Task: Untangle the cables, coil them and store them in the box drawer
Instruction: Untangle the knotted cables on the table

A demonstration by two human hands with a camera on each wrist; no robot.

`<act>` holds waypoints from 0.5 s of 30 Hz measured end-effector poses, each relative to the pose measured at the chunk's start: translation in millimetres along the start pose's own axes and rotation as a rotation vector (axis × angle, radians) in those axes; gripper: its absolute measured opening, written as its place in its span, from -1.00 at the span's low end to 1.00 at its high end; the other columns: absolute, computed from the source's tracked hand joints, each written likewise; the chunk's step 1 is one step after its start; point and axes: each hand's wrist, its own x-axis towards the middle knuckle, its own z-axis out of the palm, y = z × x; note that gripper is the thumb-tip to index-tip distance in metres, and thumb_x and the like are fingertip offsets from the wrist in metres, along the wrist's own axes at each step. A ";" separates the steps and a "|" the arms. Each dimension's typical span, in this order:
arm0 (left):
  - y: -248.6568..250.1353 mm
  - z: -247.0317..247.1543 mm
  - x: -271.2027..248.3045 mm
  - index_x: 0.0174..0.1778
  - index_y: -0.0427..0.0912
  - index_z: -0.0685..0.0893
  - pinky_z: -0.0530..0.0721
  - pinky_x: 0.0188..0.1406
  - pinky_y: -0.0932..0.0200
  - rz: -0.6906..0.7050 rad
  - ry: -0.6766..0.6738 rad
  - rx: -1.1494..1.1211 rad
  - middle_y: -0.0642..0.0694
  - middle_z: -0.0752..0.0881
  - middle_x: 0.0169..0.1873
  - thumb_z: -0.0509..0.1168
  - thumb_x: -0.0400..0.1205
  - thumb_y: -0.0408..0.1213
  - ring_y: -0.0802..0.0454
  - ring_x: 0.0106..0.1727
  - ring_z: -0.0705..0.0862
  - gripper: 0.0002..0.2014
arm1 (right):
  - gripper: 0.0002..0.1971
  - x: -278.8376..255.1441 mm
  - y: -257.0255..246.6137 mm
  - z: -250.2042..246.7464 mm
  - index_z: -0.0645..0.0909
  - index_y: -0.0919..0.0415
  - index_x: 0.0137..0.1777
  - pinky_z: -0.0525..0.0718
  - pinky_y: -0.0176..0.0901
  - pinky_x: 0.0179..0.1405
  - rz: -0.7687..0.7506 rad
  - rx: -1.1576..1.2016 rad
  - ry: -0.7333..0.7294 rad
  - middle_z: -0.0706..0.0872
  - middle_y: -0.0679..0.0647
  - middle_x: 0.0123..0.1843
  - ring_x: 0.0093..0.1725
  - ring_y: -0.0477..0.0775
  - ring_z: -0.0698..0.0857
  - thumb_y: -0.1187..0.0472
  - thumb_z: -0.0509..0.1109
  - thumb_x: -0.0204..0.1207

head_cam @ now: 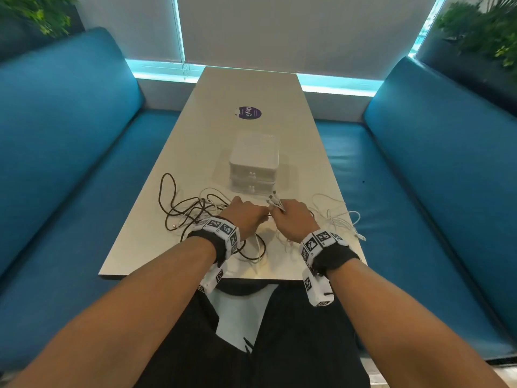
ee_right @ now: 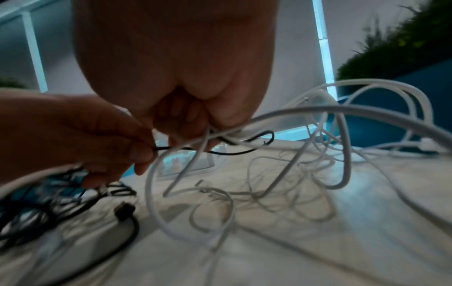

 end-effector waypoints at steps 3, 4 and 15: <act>-3.1 -1.5 0.2 0.13 -0.06 0.55 0.43 0.24 -0.07 -0.024 0.035 0.006 -0.05 0.74 -0.19 0.04 0.81 -0.24 -0.17 -0.11 0.71 -0.82 | -0.72 1.4 5.6 1.5 0.67 0.16 -0.11 0.62 0.03 -0.19 0.050 0.017 -0.080 0.74 0.15 -0.19 -0.14 0.22 0.70 -0.03 0.27 0.61; -2.3 -2.2 0.7 0.12 -0.06 0.55 0.43 0.26 -0.08 -0.031 0.028 0.012 -0.05 0.73 -0.19 0.04 0.82 -0.23 -0.17 -0.09 0.71 -0.82 | -0.72 1.1 8.3 3.5 0.68 0.16 -0.05 0.64 0.04 -0.15 0.047 -0.005 -0.080 0.76 0.16 -0.14 -0.11 0.22 0.70 -0.03 0.28 0.63; -4.6 -4.5 -5.7 0.11 -0.12 0.62 0.36 0.31 -0.04 -0.055 -0.154 0.118 -0.02 0.59 -0.22 0.05 0.80 -0.30 -0.16 0.04 0.65 -0.78 | -0.70 1.1 32.9 -11.9 0.56 0.33 0.23 0.52 -0.04 -0.04 0.257 -0.102 0.128 0.68 0.35 0.16 0.14 0.40 0.66 0.13 0.19 0.69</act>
